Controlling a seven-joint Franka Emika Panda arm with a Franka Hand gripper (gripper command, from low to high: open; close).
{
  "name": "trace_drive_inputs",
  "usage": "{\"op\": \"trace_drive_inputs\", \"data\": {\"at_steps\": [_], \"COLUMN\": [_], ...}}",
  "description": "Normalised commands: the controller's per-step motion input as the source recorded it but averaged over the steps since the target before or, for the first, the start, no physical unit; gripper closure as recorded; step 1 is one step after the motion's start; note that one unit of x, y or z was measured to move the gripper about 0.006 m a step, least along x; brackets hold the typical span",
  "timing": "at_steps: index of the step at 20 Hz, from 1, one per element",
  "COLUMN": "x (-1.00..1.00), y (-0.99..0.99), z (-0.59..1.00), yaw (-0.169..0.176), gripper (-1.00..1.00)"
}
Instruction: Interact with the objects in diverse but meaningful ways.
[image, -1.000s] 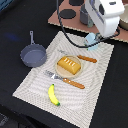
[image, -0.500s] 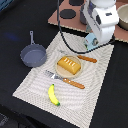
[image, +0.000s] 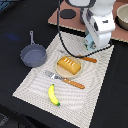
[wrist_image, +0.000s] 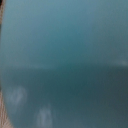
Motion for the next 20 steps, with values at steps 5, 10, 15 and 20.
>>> {"op": "trace_drive_inputs", "data": {"at_steps": [5, 10, 15, 20], "x": [0.14, 0.06, -0.41, -0.76], "y": [0.10, 0.02, -0.33, -0.25], "z": [0.17, 0.47, 0.55, 0.39], "yaw": [0.000, 0.000, 0.019, 0.033], "gripper": [1.00, 1.00, 1.00, 1.00]}}
